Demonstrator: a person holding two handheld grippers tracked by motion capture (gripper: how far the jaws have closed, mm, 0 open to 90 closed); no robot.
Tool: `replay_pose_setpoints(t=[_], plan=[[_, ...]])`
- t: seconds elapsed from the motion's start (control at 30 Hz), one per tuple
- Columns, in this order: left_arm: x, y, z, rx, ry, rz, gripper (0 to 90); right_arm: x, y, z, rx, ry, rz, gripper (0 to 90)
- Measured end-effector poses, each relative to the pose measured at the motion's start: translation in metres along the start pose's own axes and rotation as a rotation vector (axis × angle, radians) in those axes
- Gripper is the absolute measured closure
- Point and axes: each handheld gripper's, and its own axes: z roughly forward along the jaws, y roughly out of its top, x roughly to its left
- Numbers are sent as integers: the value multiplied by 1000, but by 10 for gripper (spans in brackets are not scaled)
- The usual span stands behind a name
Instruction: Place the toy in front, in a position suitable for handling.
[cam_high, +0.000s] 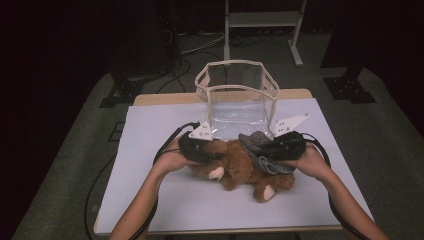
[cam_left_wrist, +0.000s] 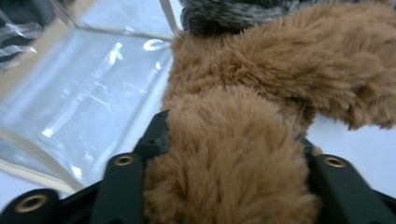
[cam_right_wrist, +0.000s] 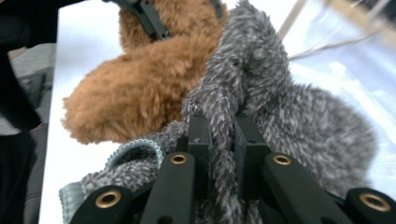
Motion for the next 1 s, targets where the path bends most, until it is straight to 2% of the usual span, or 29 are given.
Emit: replay_pose_setpoints(t=[0.07, 0.2, 0.3, 0.4, 0.53, 0.6, 0.7, 0.83, 0.9, 1.0], plan=[[-2, -6, -1, -11, -22, -23, 380, 5, -4, 4, -11, 18, 0, 792], [-12, -7, -10, -20, -48, -6, 292, 19, -8, 6, -14, 31, -27, 795], [-15, -5, -18, -28, -51, -2, 272, 32, -11, 8, -10, 31, -47, 796], [-15, -5, -24, -32, -57, -15, 282, 38, -15, 9, -22, 32, -55, 796], [-20, -11, -19, 7, -87, -16, 372, 42, -18, 9, -32, 35, -51, 796], [-23, -17, -18, -23, -103, -36, 391, 45, -18, 8, -13, 44, -65, 796], [-27, -23, -19, -44, -98, -38, 406, 51, -7, -1, 6, 40, -108, 794], [-36, -25, -21, -38, -90, -5, 404, 49, 13, -10, 0, -5, -148, 793], [-41, -25, -22, -30, -88, 12, 400, 40, 23, -12, -16, -26, -139, 792], [-49, -26, -25, -27, -94, 30, 395, 28, 27, -7, -23, -34, -117, 792]])
